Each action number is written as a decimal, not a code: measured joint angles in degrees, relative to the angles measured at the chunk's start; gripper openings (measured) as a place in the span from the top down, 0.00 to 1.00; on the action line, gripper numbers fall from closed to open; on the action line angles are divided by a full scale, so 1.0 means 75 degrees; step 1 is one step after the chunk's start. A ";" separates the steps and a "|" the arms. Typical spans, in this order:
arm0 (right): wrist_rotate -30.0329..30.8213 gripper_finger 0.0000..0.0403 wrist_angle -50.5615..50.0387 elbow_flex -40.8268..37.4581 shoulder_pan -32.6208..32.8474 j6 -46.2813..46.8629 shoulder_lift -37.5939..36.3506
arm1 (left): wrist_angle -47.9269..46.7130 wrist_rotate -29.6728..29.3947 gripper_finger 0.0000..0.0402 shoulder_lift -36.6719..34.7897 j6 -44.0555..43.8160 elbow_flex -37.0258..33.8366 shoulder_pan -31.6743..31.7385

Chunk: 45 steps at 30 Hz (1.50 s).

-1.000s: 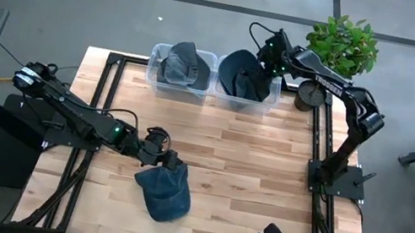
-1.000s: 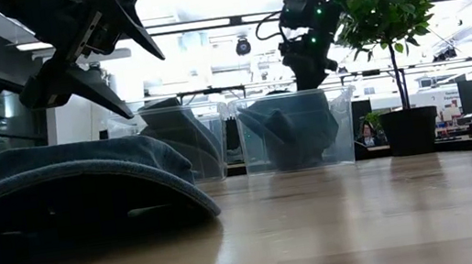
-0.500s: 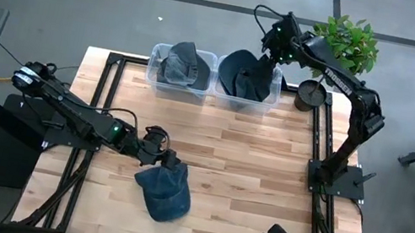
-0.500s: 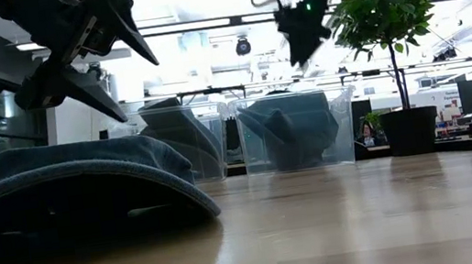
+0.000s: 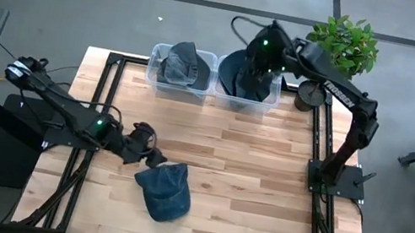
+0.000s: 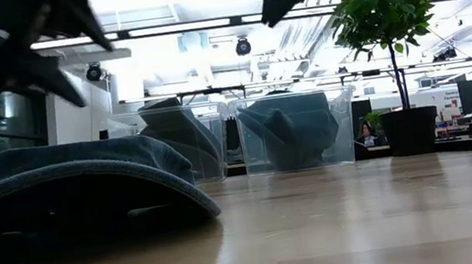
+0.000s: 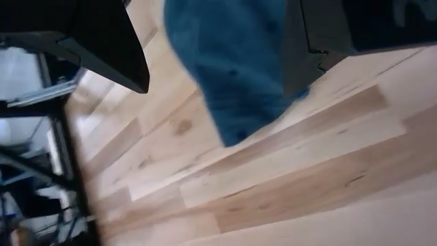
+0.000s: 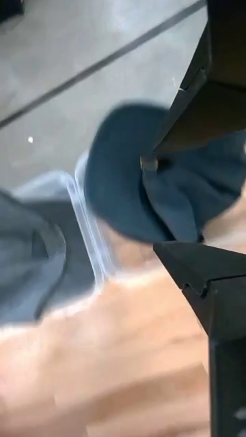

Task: Pick and place caps into container
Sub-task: Put the blue cap into the right transparent container

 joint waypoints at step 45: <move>0.2194 0.46 -0.0617 -0.0071 0.4662 0.3921 0.0000 | -0.2146 0.0464 0.59 0.1630 -0.1895 -0.0012 -0.3825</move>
